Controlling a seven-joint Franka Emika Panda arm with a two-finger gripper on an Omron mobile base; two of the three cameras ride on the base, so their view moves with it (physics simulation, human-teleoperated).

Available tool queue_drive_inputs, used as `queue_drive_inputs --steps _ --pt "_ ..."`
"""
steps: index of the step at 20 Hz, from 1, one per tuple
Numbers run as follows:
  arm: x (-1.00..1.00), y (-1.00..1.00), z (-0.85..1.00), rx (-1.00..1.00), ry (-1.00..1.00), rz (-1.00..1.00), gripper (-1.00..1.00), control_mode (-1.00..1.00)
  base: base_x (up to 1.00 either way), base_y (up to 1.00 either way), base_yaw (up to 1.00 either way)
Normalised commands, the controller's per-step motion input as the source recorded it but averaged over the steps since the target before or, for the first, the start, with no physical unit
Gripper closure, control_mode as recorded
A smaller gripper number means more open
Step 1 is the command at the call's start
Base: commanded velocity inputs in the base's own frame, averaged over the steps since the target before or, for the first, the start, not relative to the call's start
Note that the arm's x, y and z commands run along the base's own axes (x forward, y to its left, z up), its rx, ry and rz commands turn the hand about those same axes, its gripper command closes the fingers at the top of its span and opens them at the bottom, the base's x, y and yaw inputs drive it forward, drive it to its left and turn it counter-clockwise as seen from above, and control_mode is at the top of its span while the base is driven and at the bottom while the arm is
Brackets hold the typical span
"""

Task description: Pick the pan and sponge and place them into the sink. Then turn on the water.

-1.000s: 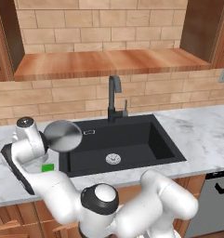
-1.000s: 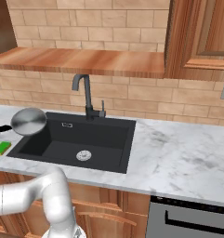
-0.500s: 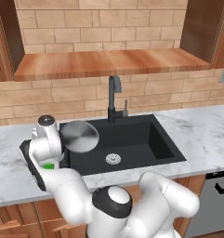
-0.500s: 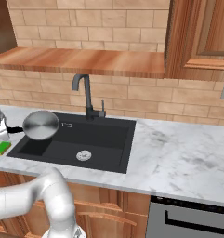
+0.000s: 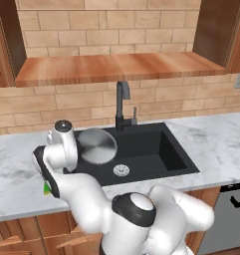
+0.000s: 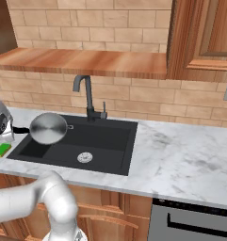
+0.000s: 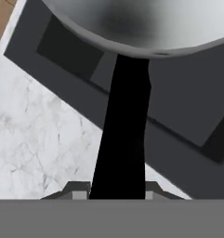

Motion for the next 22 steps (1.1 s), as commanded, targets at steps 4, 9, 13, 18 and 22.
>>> queue_drive_inputs --steps 4,9,13,18,22 --pt "0.00 -0.30 0.30 0.06 0.01 -0.16 1.00 -1.00 0.00 0.00 0.00" --pt "0.00 -0.35 0.04 0.11 0.04 -0.14 1.00 -1.00 0.00 0.00 0.00" --pt "0.00 -0.47 0.00 0.13 0.07 -0.10 1.00 -1.00 0.00 0.00 0.00" --pt "0.02 -0.53 0.00 0.12 0.06 -0.07 1.00 -1.00 0.00 0.00 0.00" --pt "0.05 -0.51 -0.10 0.08 0.09 -0.05 1.00 -1.00 0.00 0.00 0.00"
